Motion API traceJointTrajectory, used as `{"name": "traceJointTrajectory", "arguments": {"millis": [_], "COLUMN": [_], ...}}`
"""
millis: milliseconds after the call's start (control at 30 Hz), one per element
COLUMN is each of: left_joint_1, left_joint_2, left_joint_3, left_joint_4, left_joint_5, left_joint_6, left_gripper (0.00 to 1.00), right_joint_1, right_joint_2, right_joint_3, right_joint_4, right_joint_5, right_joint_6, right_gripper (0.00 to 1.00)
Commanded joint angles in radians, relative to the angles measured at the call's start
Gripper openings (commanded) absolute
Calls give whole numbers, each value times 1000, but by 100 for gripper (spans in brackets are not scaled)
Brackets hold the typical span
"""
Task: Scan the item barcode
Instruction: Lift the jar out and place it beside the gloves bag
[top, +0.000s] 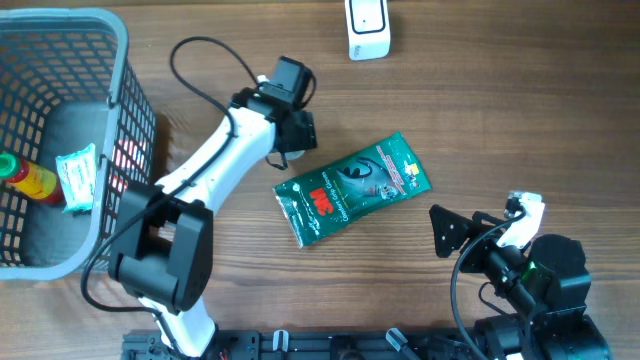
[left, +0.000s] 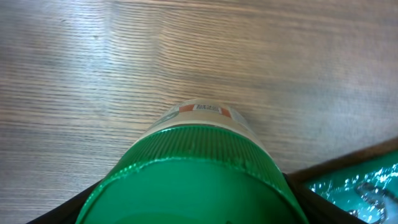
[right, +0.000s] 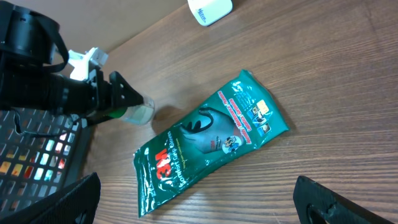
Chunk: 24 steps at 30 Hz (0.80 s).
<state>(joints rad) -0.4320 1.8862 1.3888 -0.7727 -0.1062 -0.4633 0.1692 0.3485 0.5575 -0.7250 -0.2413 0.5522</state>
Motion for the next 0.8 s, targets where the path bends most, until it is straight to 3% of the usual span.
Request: {"name": "traceJointTrajectory", "arguments": {"millis": [0,533,600,667,767], "left_joint_1": [-50,-55,-54,-53,-53], "left_joint_2": [19,25,13,-13,-87], "left_joint_3": [10,-8,-1,33,161], "left_joint_4": [-3,-8,-10,-46,-176], "left_joint_5": [-71,-60,-60,-60,-85], "left_joint_6": [34,11,11,11,12], "left_gripper": [77,80,83,93,100], "right_joint_1": [0,0,0,0,0], "right_joint_2": [-5,-5,-5,-5,-5], "right_joint_3": [1,1,1,1,1], "right_joint_4": [5,5,5,5,5], "right_joint_5": [16,16,16,16,16], "right_joint_6": [5,5,5,5,5], "right_gripper": [100,100,99,100,100]}}
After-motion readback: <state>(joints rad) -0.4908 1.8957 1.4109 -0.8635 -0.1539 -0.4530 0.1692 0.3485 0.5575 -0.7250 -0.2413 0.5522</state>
